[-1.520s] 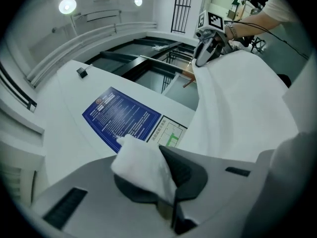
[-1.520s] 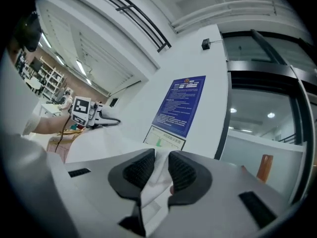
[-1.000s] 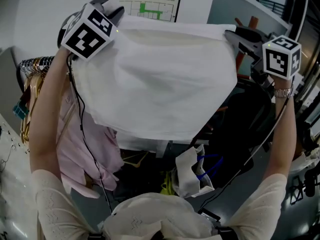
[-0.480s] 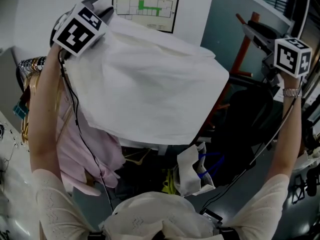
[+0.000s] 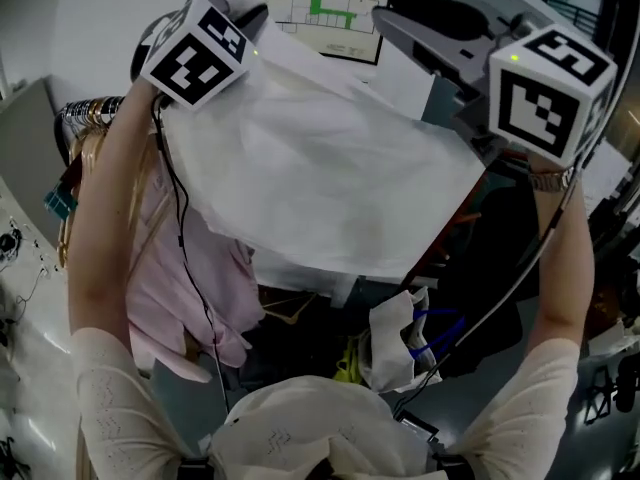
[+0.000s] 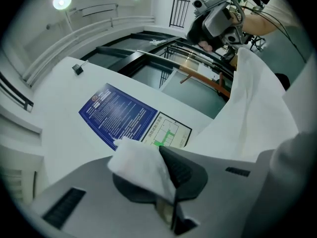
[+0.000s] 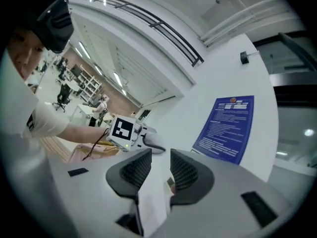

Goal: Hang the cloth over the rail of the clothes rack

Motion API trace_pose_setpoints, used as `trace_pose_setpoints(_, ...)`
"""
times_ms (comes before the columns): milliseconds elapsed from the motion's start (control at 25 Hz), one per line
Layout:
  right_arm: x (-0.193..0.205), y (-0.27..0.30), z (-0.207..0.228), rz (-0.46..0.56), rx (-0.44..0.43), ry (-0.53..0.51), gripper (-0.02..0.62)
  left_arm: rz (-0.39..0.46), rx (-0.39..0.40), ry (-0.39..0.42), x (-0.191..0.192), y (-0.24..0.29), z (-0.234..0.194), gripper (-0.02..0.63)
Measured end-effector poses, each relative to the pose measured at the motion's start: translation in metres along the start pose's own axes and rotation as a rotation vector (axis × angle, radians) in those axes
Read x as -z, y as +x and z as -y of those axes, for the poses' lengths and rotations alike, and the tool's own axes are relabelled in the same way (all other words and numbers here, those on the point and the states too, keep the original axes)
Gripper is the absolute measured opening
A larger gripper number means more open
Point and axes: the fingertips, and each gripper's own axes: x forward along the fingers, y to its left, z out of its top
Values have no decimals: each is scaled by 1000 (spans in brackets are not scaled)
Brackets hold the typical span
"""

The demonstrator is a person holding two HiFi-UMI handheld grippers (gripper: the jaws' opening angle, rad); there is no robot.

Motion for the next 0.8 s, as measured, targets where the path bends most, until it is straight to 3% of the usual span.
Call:
trace_pose_setpoints(160,4,70,-25,-34,-71,-15,121,30,24,-39,-3,-3,1,17)
trace_pose_setpoints(280,12,111,-18,-94,-75,-34,121,59,73,-92,-5,-6,3,16)
trace_pose_setpoints(400,33,145,-6,-184,-84,-39,121,67,90,-88,-5,-8,1,17)
trace_pose_setpoints(560,60,169,-3,-270,-128,14,121,73,116,-61,-3,-13,4,17)
trace_pose_setpoints(800,65,175,-5,-281,-179,16,120,119,264,-93,-13,-16,16,17)
